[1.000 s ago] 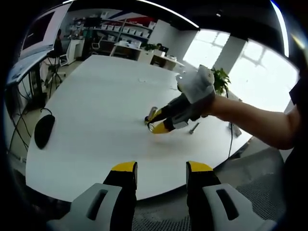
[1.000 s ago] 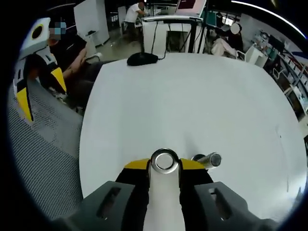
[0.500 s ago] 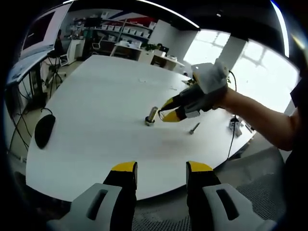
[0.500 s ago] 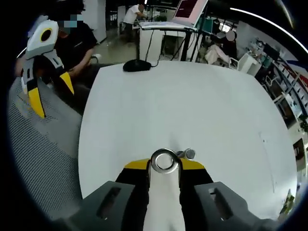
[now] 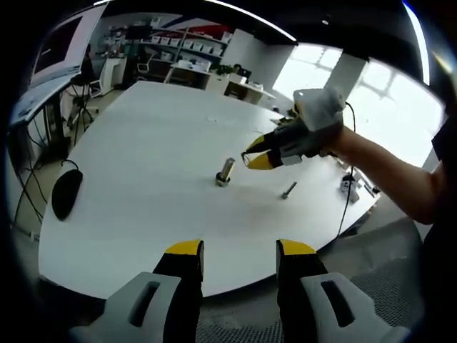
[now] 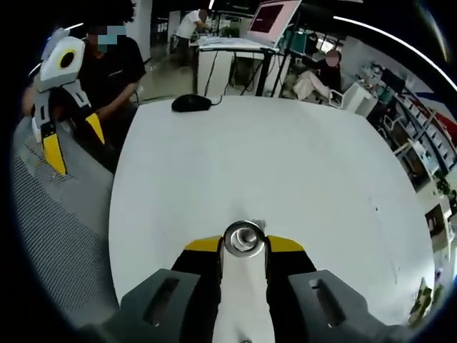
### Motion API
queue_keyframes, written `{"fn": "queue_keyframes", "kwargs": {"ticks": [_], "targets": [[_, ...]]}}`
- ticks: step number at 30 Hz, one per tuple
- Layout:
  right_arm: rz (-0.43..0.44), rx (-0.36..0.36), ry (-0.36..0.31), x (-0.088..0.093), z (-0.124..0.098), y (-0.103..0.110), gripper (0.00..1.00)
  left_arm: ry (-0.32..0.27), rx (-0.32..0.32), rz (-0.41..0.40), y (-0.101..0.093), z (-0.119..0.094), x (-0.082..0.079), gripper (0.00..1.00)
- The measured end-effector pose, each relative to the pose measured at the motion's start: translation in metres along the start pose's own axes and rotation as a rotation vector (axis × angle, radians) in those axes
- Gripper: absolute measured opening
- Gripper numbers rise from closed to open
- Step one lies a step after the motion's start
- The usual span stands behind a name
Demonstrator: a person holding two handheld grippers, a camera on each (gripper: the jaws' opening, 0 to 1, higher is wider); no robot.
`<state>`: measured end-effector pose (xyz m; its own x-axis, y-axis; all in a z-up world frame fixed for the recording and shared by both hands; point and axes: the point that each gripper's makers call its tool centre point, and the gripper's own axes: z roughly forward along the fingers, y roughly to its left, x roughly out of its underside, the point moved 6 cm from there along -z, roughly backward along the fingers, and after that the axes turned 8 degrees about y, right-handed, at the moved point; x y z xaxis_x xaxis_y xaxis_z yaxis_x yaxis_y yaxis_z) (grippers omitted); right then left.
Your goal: Place the washer onto the threaded stud by aligning its center hole with the stud, sliding it down to the base, and recovering from edge contact or off-axis alignment until the washer reaches the visible bottom stop.
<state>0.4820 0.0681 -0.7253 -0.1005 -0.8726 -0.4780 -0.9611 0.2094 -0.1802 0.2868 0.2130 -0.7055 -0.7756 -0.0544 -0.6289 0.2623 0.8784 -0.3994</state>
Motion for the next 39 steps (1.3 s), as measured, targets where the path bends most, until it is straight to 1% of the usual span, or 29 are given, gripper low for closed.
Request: {"fn": "queue_keyframes", "kwargs": {"ticks": [7, 14, 24, 39], "targets": [[0.023, 0.025, -0.001, 0.000, 0.006, -0.010, 0.23, 0.001, 0.001, 0.000, 0.000, 0.000, 0.000, 0.39], [0.037, 0.018, 0.007, 0.000, 0.016, -0.015, 0.24, 0.000, 0.001, -0.001, 0.000, 0.000, 0.000, 0.39], [0.034, -0.001, 0.018, 0.000, 0.022, -0.015, 0.24, 0.005, 0.002, -0.001, 0.000, 0.000, 0.000, 0.39], [0.041, -0.025, 0.010, -0.003, 0.027, -0.013, 0.24, 0.010, 0.003, 0.000, 0.000, 0.001, 0.001, 0.39]]}}
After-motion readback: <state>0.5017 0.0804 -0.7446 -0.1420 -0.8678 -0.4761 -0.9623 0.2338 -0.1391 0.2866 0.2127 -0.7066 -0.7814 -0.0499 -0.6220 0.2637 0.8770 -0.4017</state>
